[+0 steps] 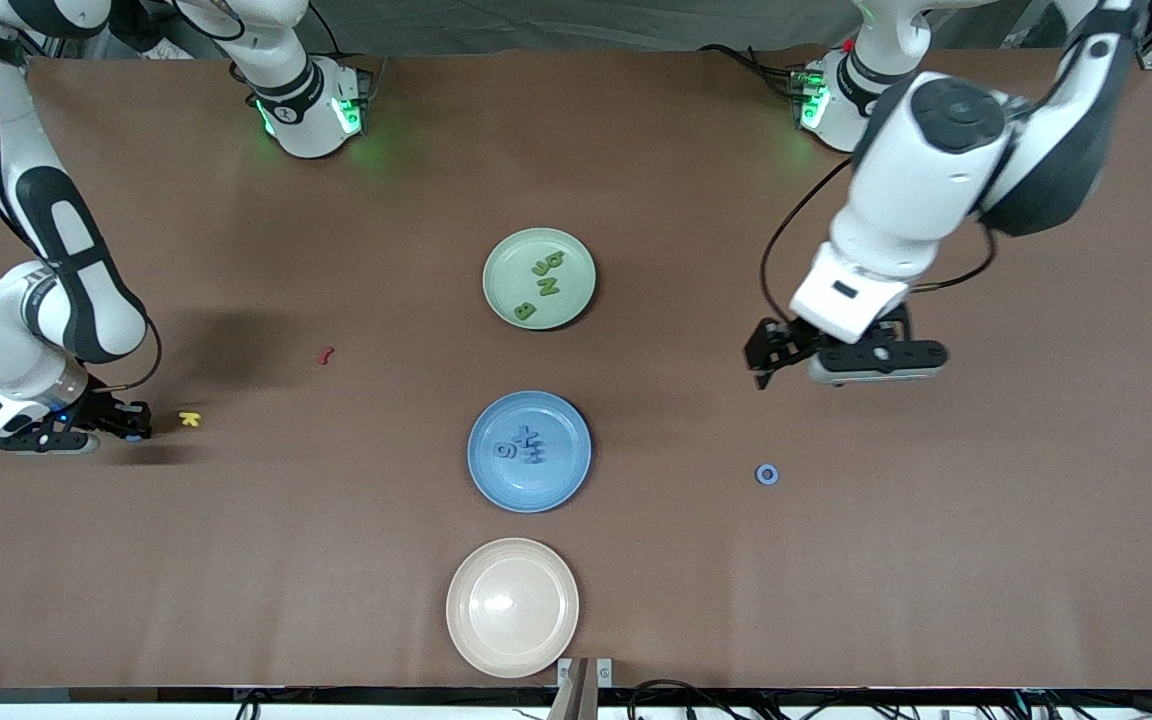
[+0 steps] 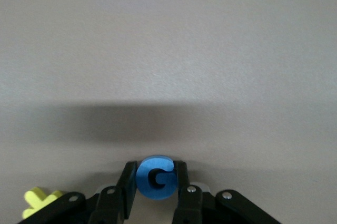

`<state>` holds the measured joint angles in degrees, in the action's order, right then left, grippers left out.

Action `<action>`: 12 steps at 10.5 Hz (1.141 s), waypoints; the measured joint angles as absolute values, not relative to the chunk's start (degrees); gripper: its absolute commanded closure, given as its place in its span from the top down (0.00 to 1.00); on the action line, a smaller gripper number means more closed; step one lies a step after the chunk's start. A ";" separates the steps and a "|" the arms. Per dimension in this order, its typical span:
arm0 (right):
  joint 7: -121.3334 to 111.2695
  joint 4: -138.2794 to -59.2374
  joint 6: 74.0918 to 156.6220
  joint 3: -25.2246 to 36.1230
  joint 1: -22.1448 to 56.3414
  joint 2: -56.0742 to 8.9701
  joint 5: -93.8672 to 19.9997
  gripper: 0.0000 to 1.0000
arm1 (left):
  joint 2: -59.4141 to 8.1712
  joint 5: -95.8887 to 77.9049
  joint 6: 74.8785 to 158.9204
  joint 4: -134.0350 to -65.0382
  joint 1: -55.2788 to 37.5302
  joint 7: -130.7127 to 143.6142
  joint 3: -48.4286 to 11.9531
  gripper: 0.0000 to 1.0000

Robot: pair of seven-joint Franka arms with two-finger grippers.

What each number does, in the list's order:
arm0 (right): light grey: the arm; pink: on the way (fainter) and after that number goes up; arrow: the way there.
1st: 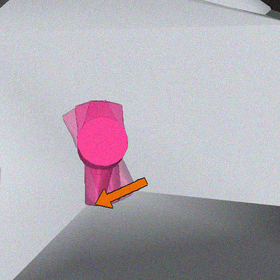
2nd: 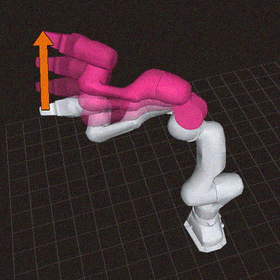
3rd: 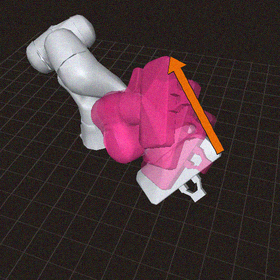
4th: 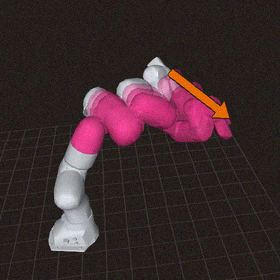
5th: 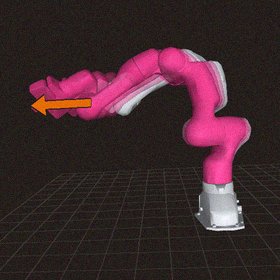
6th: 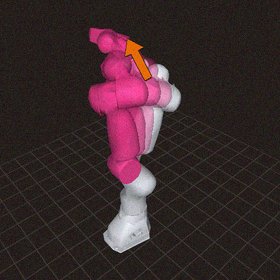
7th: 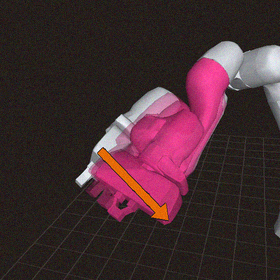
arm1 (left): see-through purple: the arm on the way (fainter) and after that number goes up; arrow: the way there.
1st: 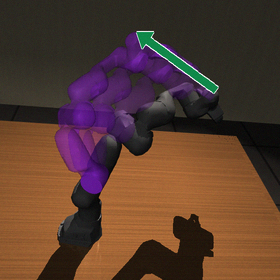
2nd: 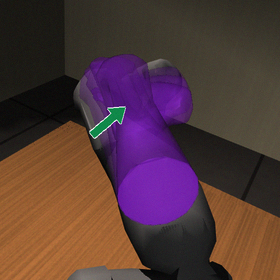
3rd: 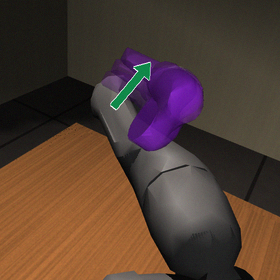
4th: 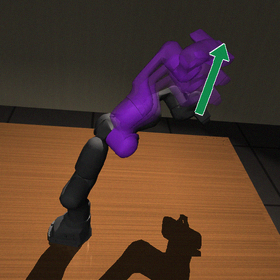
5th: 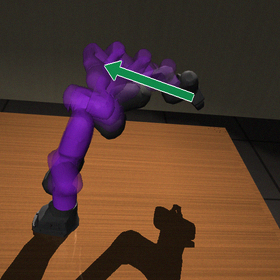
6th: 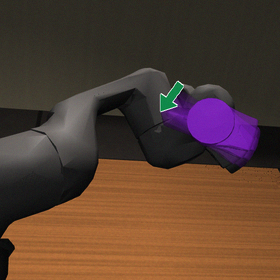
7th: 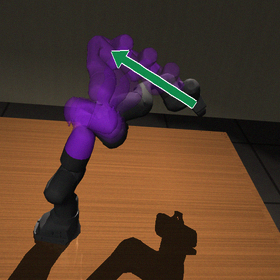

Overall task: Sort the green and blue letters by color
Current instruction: 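Drop the B on the green plate while the right gripper grasps the G, then drop the G on the blue plate while the left gripper withdraws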

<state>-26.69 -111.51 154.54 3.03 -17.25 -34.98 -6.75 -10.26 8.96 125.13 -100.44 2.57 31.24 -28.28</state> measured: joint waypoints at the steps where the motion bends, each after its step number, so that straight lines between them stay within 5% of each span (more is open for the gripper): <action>1: -26.58 -110.50 152.08 2.90 -16.68 -34.46 -6.82 0.12 | -7.97 7.38 121.26 -100.42 4.41 26.81 -27.84 1.00; 4: -20.97 -107.31 140.69 4.92 -11.00 -29.15 -7.23 0.12 | -3.67 4.84 110.76 -98.25 7.87 23.64 -25.36 1.00; 7: -4.92 -107.07 138.72 5.91 -1.10 -27.02 -7.64 0.12 | -3.05 2.40 96.54 -89.46 8.76 23.59 -23.38 1.00; 12: 21.70 -102.39 139.24 5.45 17.23 -28.33 -7.81 0.14 | -2.32 -0.17 92.80 -86.41 4.12 21.63 -15.63 1.00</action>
